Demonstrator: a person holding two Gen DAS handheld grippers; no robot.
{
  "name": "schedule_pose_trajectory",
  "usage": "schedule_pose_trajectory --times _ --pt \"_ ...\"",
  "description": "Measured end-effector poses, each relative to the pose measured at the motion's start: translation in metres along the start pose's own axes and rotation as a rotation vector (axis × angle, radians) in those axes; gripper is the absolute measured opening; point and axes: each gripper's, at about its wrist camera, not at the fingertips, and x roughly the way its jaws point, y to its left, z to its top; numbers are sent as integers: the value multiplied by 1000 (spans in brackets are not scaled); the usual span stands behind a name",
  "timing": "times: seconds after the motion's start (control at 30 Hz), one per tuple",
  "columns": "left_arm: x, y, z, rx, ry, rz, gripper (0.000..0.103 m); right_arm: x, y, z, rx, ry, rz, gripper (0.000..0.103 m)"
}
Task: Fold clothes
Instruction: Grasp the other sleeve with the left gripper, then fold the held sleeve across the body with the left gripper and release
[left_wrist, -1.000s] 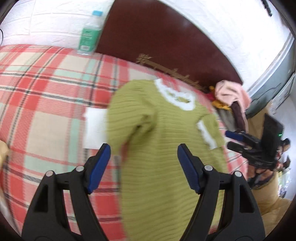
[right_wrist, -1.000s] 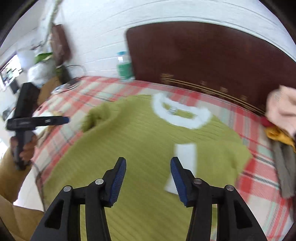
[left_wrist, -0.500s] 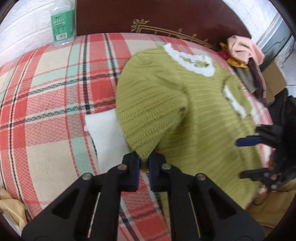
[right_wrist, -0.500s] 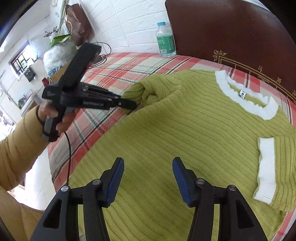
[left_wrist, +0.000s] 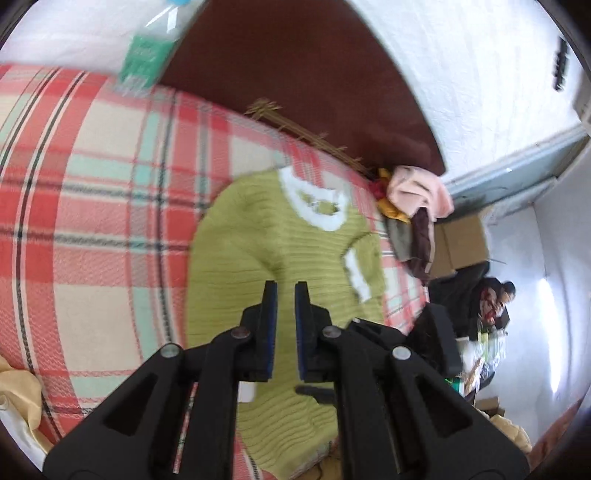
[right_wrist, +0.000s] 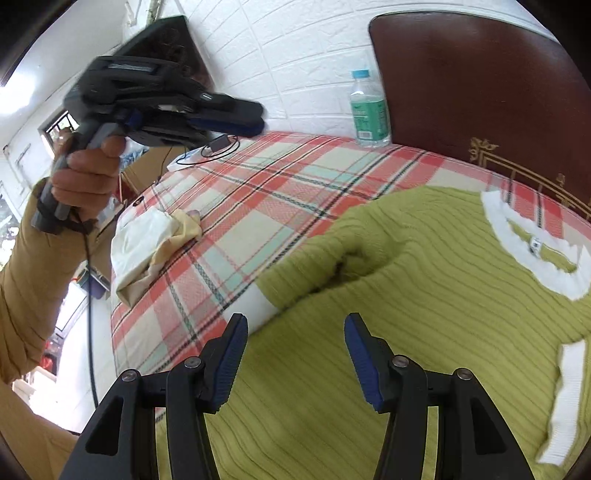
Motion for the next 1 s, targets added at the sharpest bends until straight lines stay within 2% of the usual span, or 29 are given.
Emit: schedule_pose_trajectory --times 0.1,0.17,0.23,0.3,0.33,0.43,0.47,0.53,0.57,0.6,0.67,0.77,0.83,0.93,1.0 --pt "-1 15 0 -71 -1 -16 9 9 26 0 -107 3 -33 56" --pt "-3 20 -14 -76 -10 -15 11 16 46 -2 -201 0 -66 56" --pt "-5 25 -27 -81 -18 -14 26 23 66 -5 -306 -4 -118 56" --pt "-7 30 -41 -86 -26 -14 50 36 87 -8 -449 9 -192 56" --pt "-9 33 -47 -89 -32 -15 51 42 97 -10 -520 16 -228 56" --pt "-17 42 -56 -112 -60 -22 51 72 100 -8 -620 101 -307 56" --pt "-20 45 -59 -121 -69 -25 51 82 101 -7 -651 131 -332 52" --pt "-24 50 -64 -135 -83 -27 51 94 91 1 -621 179 -321 25" --pt "-25 51 -66 -135 -88 -18 51 93 83 11 -556 184 -267 19" --pt "-25 52 -68 -132 -91 -11 51 86 72 23 -454 172 -185 9" --pt "-26 51 -71 -116 -95 4 51 64 41 51 -217 108 -41 8" --pt "-23 43 -74 -72 -101 34 52 25 -17 80 122 -41 174 8" --pt "-12 28 -70 -15 -99 63 57 0 -54 92 307 -146 288 8" --pt "11 3 -61 81 -94 111 61 -26 -95 95 468 -243 359 8" --pt "27 -14 -55 144 -91 143 61 -34 -115 89 537 -269 375 8"
